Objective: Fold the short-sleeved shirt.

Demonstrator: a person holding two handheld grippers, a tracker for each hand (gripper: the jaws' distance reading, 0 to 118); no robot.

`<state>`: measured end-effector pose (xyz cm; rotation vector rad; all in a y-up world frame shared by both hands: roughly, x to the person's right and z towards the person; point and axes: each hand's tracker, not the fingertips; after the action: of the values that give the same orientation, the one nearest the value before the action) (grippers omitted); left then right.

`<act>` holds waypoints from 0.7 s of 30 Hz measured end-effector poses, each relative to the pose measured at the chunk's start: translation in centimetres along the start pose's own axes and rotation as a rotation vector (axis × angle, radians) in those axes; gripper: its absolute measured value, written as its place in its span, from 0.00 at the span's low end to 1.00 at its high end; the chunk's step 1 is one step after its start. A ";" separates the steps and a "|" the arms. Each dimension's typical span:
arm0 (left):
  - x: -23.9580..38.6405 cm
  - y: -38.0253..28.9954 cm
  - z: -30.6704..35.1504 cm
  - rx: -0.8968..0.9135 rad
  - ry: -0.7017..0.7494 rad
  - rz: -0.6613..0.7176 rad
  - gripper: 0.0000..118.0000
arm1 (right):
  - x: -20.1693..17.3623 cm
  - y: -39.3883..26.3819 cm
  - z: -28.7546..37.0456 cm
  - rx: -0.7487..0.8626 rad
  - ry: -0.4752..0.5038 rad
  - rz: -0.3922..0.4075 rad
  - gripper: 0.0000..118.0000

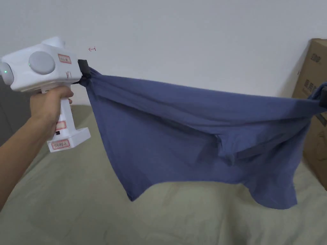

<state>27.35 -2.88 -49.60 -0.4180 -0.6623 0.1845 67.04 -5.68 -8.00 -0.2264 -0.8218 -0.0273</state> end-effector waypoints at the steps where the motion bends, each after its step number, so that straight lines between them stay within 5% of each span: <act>1: 0.3 0.6 -0.8 0.011 0.011 -0.032 0.03 | -0.1 0.3 -0.8 0.005 -0.005 0.000 0.04; 7: 2.1 0.2 -6.4 0.000 0.118 -0.250 0.03 | -1.5 0.2 -4.7 0.005 -0.021 0.022 0.04; 21: -2.1 -12.4 -12.3 -0.201 0.149 -0.278 0.03 | -2.8 -13.1 -8.8 -0.206 -0.032 -0.019 0.04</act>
<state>33.85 -18.55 -54.11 -0.5219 -0.5869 -0.1777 70.02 -20.54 -13.34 -0.4143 -0.8536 -0.1269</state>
